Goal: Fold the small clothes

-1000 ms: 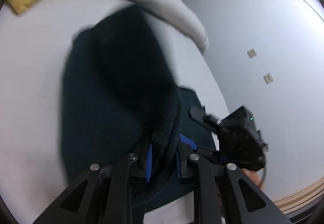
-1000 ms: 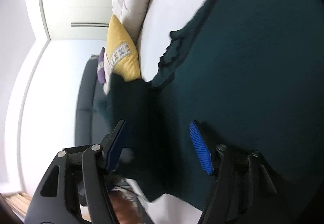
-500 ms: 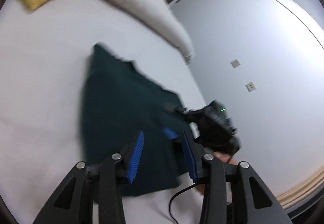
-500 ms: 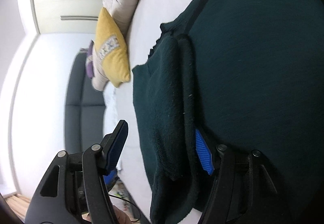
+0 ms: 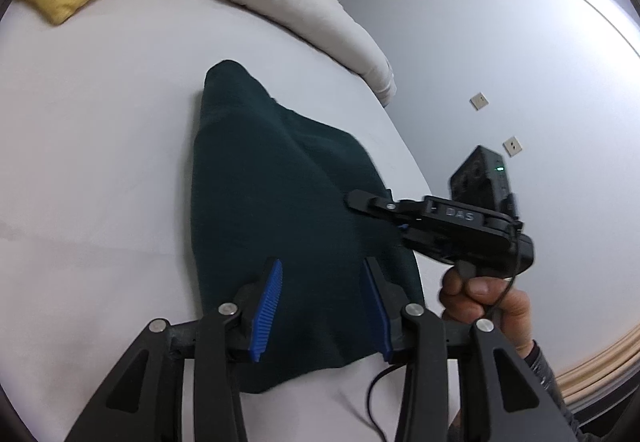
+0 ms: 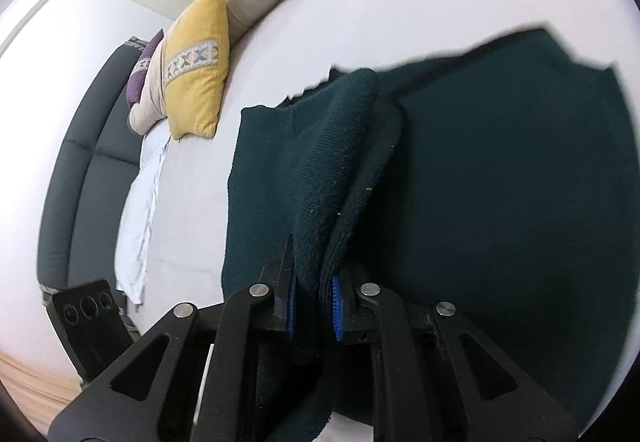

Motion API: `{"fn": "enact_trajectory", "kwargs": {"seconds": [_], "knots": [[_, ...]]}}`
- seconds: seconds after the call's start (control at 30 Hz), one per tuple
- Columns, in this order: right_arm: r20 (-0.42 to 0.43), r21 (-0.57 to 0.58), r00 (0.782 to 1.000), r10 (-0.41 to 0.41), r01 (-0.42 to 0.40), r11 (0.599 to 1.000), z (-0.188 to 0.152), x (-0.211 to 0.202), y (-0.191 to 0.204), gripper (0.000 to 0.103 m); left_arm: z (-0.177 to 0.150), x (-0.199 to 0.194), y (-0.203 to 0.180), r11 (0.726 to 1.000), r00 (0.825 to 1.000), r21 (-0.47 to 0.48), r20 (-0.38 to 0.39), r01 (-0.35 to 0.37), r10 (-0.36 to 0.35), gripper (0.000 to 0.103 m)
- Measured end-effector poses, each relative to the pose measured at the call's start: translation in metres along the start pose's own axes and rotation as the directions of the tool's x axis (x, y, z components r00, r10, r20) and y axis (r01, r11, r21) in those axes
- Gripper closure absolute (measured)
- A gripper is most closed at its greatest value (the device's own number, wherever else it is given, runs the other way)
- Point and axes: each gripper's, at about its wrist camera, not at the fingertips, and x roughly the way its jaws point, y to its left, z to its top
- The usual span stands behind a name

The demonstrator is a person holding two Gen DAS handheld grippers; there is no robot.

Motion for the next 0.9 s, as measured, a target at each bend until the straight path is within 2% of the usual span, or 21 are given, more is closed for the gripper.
{"fn": "enact_trajectory", "kwargs": {"seconds": [0.1, 0.2, 0.37, 0.4, 0.5, 0.57, 0.6, 0.77, 0.9], "knots": [[0.032, -0.032, 0.999, -0.021, 0.022, 0.999, 0.004, -0.025, -0.006, 0.092, 0.006, 0.013, -0.017, 0.999, 1.000, 0.046, -0.006, -0.013, 0.013, 0.058], [0.077, -0.046, 0.997, -0.032, 0.035, 0.998, 0.005, -0.057, -0.016, 0.092, 0.014, 0.025, -0.037, 0.995, 1.000, 0.100, 0.002, -0.028, 0.028, 0.054], [0.139, 0.017, 0.990, -0.038, 0.036, 0.999, 0.007, -0.102, -0.064, 0.092, 0.023, 0.059, -0.063, 0.983, 0.998, 0.174, 0.003, -0.065, 0.065, 0.051], [0.139, 0.029, 0.989, -0.041, 0.037, 0.999, 0.007, -0.103, -0.073, 0.092, 0.024, 0.067, -0.065, 0.979, 0.997, 0.187, 0.000, -0.081, 0.083, 0.051], [0.058, 0.115, 0.995, -0.081, 0.074, 0.991, -0.003, -0.081, -0.121, 0.092, 0.020, 0.093, -0.056, 0.973, 0.990, 0.194, -0.043, -0.125, 0.136, 0.051], [0.093, 0.173, 0.996, 0.000, -0.016, 0.985, -0.008, -0.079, -0.145, 0.093, 0.014, 0.103, -0.048, 0.970, 0.987, 0.198, -0.055, -0.140, 0.154, 0.051], [0.110, 0.186, 0.994, 0.019, -0.040, 0.982, -0.011, -0.082, -0.148, 0.093, 0.012, 0.102, -0.046, 0.969, 0.987, 0.203, -0.052, -0.140, 0.153, 0.051], [0.120, 0.132, 0.992, -0.035, 0.019, 0.991, -0.008, -0.097, -0.138, 0.090, 0.011, 0.094, -0.048, 0.970, 0.989, 0.203, -0.036, -0.136, 0.146, 0.050], [0.118, 0.133, 0.990, -0.080, 0.064, 0.989, -0.002, -0.099, -0.137, 0.092, 0.007, 0.085, -0.052, 0.969, 0.991, 0.210, -0.014, -0.128, 0.134, 0.044]]}}
